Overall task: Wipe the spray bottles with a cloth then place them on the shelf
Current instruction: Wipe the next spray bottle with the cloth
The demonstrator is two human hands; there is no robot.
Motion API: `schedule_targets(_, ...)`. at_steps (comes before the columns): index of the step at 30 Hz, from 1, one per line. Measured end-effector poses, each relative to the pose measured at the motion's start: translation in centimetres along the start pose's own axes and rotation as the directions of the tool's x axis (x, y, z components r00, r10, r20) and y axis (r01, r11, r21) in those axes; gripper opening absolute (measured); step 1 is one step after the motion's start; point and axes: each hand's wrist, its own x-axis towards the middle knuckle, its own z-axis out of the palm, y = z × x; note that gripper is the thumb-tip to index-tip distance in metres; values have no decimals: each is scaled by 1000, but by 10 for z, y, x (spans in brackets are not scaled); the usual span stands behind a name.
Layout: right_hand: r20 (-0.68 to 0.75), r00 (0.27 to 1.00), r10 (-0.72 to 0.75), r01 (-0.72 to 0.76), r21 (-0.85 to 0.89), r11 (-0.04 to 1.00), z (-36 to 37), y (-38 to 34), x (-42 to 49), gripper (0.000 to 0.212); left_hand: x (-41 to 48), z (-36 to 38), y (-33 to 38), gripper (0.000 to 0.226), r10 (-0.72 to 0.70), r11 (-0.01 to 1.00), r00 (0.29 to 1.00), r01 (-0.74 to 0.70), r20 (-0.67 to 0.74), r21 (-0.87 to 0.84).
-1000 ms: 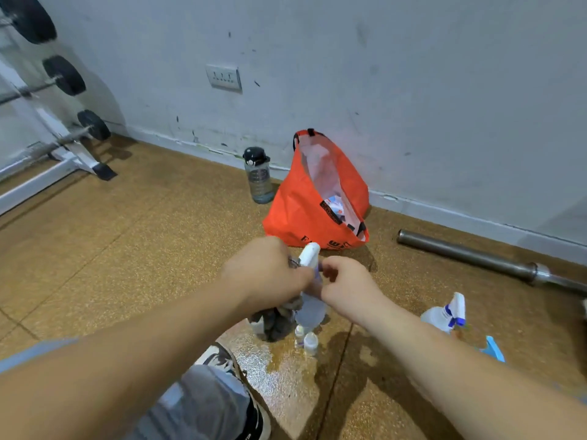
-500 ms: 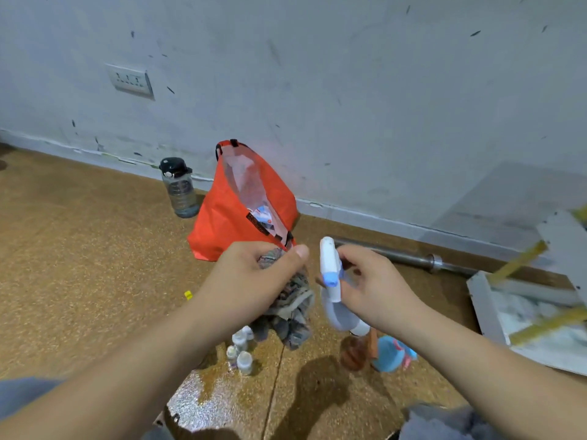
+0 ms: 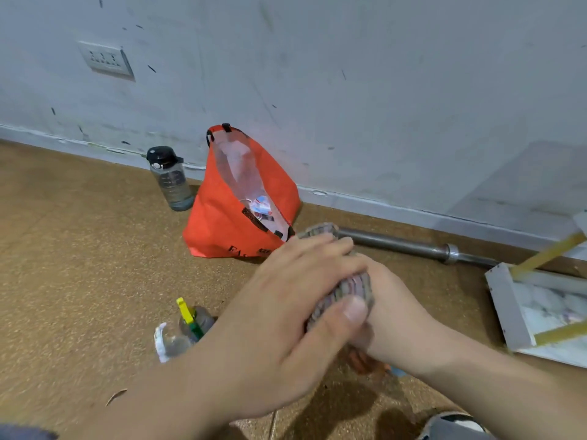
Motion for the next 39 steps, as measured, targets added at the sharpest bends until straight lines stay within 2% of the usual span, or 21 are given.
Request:
schedule_targets(2, -12, 999, 41, -40, 51, 998, -1, -2, -4, 34, 5, 3, -9, 45, 97, 986, 989, -111, 116, 127)
schedule_targets(4, -75, 996, 43, -36, 97, 995, -4, -4, -7, 32, 7, 2, -13, 41, 98, 992, 988, -106, 116, 68)
schedule_targets(6, -116, 993, -5, 10, 43, 999, -9, -6, -7, 30, 9, -1, -9, 33, -94, 972, 993, 106, 66, -209)
schedule_targets(8, -90, 995, -41, 38, -28, 999, -12, -3, -7, 33, 12, 0, -3, 27, -301, 771, 940, 340, 162, -539)
schedule_targets(10, -44, 999, -26, 23, -77, 997, -13, 1, -10, 30, 15, 4, -1, 30, -425, 626, 873, 474, 238, -620)
schedule_targets(12, -13, 1000, -15, 13, -141, 990, -12, 2, -12, 32, 16, 7, 0, 32, -475, 588, 849, 502, 231, -635)
schedule_targets(14, -18, 1000, 9, -12, -175, 985, -12, -2, -13, 38, 11, 13, 2, 31, -420, 727, 896, 429, 146, -537)
schedule_targets(16, -38, 998, 43, -48, -121, 991, -14, -4, -13, 33, 0, 20, 0, 33, -224, 949, 974, 226, 35, -221)
schedule_targets(18, -38, 999, 36, -39, -77, 996, -17, -4, -12, 22, -9, 22, -3, 43, -38, 999, 998, 37, 47, 24)
schedule_targets(20, -43, 999, 30, -33, -74, 997, -18, -4, -10, 23, -12, 20, -9, 47, 101, 987, 993, -108, 61, 120)
schedule_targets(21, -41, 998, 37, -40, -70, 997, -19, -2, -8, 23, -12, 17, -11, 45, 125, 986, 991, -130, 53, 105)
schedule_targets(23, -29, 998, 53, -55, -98, 994, -20, -2, -6, 31, -9, 13, -11, 38, 11, 997, 999, -8, 35, -83)
schedule_targets(25, -4, 1000, 30, -30, -184, 982, -18, -2, -6, 33, -1, 8, -10, 36, -272, 858, 959, 281, 84, -429)
schedule_targets(26, 5, 1000, 31, -29, -218, 975, -17, -3, -5, 30, 1, 7, -12, 36, -389, 761, 914, 389, 114, -519)
schedule_targets(27, 10, 999, 36, -33, -230, 973, -17, -3, -5, 29, 1, 6, -11, 37, -416, 732, 901, 411, 121, -543)
schedule_targets(30, 12, 995, 99, -95, -206, 974, -19, -5, -4, 33, -13, 12, 0, 38, -179, 947, 980, 197, 91, -256)
schedule_targets(32, -5, 995, 100, -100, -171, 980, -22, -4, -4, 27, -18, 15, -1, 39, -41, 988, 990, 60, 133, -146)
schedule_targets(34, -6, 997, 71, -70, -195, 978, -22, -3, -5, 26, -16, 11, -8, 36, -110, 972, 990, 127, 93, -199)
schedule_targets(36, 18, 999, 43, -38, -231, 972, -22, -3, -6, 20, -3, 1, -17, 33, -411, 845, 911, 381, -2, -377)
schedule_targets(38, 34, 999, 15, -6, -256, 967, -22, -6, -7, 16, 8, -9, -27, 40, -753, 582, 657, 628, -50, -516)
schedule_targets(39, 34, 999, -6, 15, -276, 961, -23, -7, -8, 17, 10, -14, -33, 44, -851, 448, 522, 669, -54, -594)
